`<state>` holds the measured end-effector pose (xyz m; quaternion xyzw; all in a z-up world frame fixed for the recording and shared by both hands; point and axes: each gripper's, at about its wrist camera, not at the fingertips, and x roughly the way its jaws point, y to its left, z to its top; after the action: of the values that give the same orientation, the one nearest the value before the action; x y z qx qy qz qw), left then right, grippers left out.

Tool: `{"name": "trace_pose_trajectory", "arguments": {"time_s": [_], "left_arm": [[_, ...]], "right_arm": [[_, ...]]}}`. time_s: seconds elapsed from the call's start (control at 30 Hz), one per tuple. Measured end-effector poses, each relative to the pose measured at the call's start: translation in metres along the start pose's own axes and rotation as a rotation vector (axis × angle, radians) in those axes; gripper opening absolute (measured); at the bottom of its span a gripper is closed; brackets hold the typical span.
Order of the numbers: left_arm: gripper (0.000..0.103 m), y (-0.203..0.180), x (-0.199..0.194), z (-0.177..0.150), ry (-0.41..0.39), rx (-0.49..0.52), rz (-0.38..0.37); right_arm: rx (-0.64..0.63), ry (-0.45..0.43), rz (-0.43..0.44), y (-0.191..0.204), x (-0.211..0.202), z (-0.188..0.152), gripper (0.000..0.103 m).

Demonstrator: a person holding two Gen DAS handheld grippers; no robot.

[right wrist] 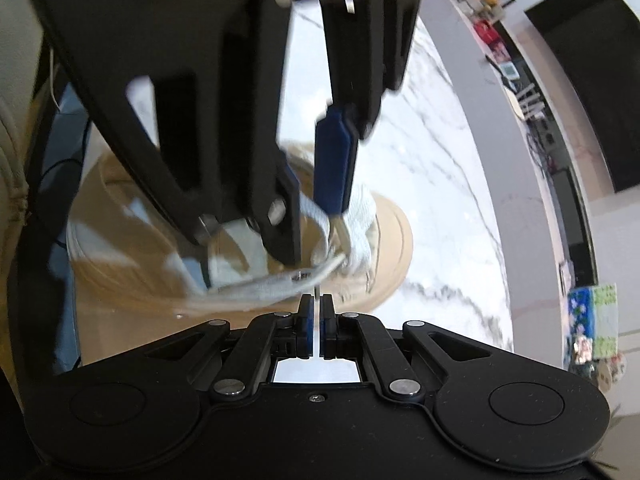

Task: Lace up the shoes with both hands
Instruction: 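Grasp the lace tip emerging from the eyelet with the right gripper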

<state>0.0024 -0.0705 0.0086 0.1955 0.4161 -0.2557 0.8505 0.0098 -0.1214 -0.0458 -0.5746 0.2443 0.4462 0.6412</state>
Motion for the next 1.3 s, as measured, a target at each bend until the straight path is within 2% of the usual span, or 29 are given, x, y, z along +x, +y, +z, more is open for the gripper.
{"name": "trace_pose_trajectory", "arguments": {"time_s": [0.13, 0.37, 0.5, 0.63, 0.77, 0.9, 1.1, 1.3], "left_arm": [[0.028, -0.005, -0.012, -0.001, -0.018, 0.007, 0.037], [0.033, -0.009, -0.033, -0.004, -0.040, 0.022, 0.083], [0.037, -0.009, -0.043, -0.010, -0.053, 0.010, 0.088], [0.038, -0.009, -0.049, -0.015, -0.067, -0.002, 0.084], [0.038, -0.008, -0.048, -0.017, -0.078, -0.014, 0.078], [0.038, -0.010, -0.045, -0.017, -0.073, -0.013, 0.075], [0.038, -0.012, -0.046, -0.017, -0.075, -0.017, 0.061], [0.038, -0.002, -0.042, -0.017, -0.074, -0.060, 0.042]], "right_arm": [[0.046, 0.051, -0.042, -0.002, -0.005, -0.005, 0.000], [0.079, 0.121, -0.132, -0.006, -0.038, -0.032, 0.000], [0.089, 0.166, -0.169, -0.008, -0.050, -0.046, 0.000], [0.108, 0.221, -0.209, -0.016, -0.064, -0.064, 0.000], [0.135, 0.242, -0.227, -0.018, -0.075, -0.072, 0.000], [0.163, 0.180, -0.180, -0.016, -0.081, -0.072, 0.000], [0.100, 0.084, -0.101, 0.002, -0.070, -0.049, 0.000], [0.069, 0.005, -0.026, 0.001, -0.053, -0.026, 0.002]]}}
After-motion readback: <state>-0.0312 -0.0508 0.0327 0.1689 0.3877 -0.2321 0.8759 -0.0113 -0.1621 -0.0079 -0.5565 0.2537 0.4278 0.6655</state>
